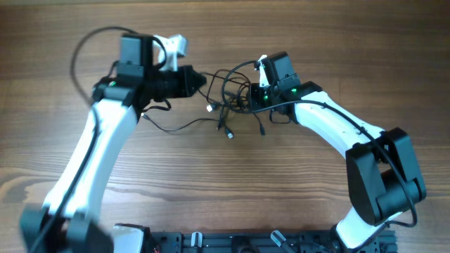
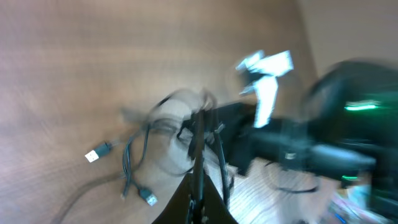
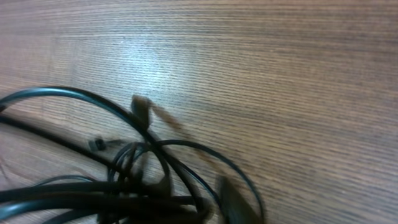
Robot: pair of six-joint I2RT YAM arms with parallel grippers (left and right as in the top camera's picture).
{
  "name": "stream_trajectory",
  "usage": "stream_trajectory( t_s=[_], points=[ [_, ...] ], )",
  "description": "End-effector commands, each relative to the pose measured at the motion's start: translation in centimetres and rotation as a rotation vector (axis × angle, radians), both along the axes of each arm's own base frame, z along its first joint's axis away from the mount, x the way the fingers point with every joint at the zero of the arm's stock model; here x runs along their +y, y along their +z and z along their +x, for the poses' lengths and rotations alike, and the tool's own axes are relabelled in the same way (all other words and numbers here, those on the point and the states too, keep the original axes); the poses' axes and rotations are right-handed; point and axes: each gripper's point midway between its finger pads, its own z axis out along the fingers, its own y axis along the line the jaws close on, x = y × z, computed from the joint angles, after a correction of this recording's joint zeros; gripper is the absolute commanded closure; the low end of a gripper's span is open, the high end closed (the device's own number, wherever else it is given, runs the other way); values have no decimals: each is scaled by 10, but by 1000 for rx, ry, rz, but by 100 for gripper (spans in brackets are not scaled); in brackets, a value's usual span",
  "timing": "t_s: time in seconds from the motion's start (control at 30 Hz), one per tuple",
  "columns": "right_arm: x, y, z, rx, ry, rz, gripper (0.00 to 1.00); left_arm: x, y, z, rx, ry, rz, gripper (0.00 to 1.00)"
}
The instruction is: Untangle cables
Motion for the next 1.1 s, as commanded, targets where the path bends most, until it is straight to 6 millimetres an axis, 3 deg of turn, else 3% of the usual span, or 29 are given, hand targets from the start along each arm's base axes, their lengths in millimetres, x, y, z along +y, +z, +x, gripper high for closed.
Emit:
stream_trajectory(
  t_s=[0.0, 0.07, 0.17, 0.27, 0.33, 0.4, 0.47, 0.5, 0.6, 0.63, 0.67, 0.73, 0.77, 0.83, 0.87, 0.97, 1.07],
  points=[
    [-36, -13, 13, 3, -98, -85, 30, 33, 137, -16, -414, 148, 38, 96],
    [-47, -13, 17, 4, -126, -84, 15, 44, 189, -41, -590, 193, 21, 96],
    [-74, -13, 27, 9, -192, -84, 11, 70, 252, -79, -810, 324, 24, 93],
    [-109, -15, 32, 26, -269, -89, 6, 107, 279, -100, -910, 518, 73, 92],
    [-123, -16, 33, 47, -294, -68, 1, 117, 277, -105, -897, 570, 101, 90],
    [-126, -18, 28, 85, -286, -19, 0, 116, 254, -98, -814, 555, 138, 83],
    [-112, -16, 20, 108, -181, 42, 0, 114, 218, -84, -682, 530, 195, 49],
    [-108, -15, 18, 104, -140, 51, 0, 111, 197, -74, -607, 511, 221, 45],
    [-107, 16, 26, 44, -138, 62, 1, 85, 138, -51, -376, 387, 204, 43],
    [-106, 36, 29, -4, -134, 73, 4, 64, 106, -41, -253, 281, 166, 45],
    [-106, 47, 30, -30, -134, 78, 5, 51, 87, -36, -186, 210, 144, 46],
    [-106, 59, 27, -47, -136, 83, 18, 24, 42, -29, -37, 62, 104, 48],
    [-105, 58, 24, -36, -132, 87, 30, 12, 20, -27, 22, -6, 98, 48],
    [-96, 56, 16, -1, -95, 135, 65, -12, -35, -23, 140, -127, 128, 48],
    [-91, 58, 13, 5, -74, 157, 74, -23, -58, -23, 171, -177, 149, 48],
    [-89, 57, 12, 17, -79, 171, 73, -47, -106, -15, 224, -232, 180, 43],
    [-83, 58, 6, 41, -56, 205, 65, -62, -150, 4, 196, -239, 244, 40]
  ],
)
